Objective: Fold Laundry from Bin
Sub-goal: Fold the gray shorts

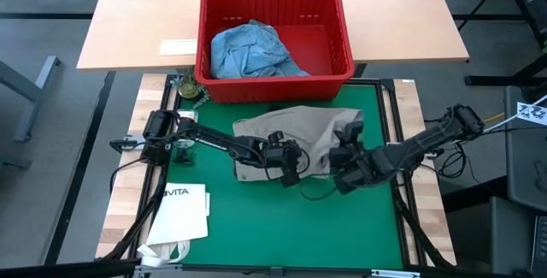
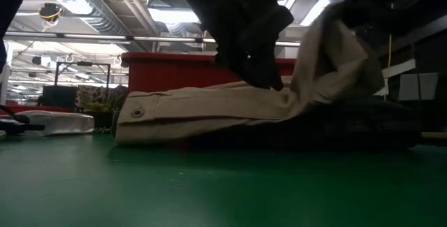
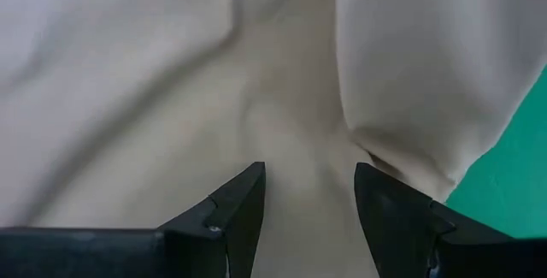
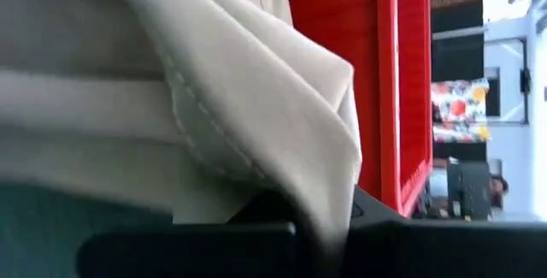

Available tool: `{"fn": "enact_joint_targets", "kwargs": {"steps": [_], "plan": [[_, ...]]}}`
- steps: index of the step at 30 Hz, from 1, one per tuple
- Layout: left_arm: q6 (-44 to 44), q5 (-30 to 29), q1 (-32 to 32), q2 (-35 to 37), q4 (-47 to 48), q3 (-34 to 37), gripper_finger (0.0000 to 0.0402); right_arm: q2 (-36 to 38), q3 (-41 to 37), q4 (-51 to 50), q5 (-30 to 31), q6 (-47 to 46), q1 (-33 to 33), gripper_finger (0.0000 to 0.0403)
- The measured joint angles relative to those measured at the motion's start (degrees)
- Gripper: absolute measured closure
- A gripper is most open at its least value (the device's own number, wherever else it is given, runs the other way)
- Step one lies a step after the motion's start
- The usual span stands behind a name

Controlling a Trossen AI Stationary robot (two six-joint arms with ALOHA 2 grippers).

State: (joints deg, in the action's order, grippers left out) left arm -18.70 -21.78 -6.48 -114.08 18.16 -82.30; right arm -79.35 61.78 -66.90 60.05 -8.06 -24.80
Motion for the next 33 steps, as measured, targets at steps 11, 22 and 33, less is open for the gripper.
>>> {"fn": "enact_joint_targets", "kwargs": {"steps": [11, 22, 33], "plan": [[2.6, -0.4, -1.4, 5.5, 16.2, -3.8, 0.0263, 0.0, 0.0, 39.3, -8.2, 34.1, 7.7, 0.0399], [-7.4, -4.8, -9.0, 16.2, 39.5, -4.4, 0.0336, -3.1, 0.1, 57.4, -27.1, 40.2, 15.6, 0.0399], [-14.7, -6.2, -17.5, 18.9, 46.0, -4.4, 0.0369, -16.9, 0.2, 83.2, -40.7, 43.1, 18.5, 0.0398]]}}
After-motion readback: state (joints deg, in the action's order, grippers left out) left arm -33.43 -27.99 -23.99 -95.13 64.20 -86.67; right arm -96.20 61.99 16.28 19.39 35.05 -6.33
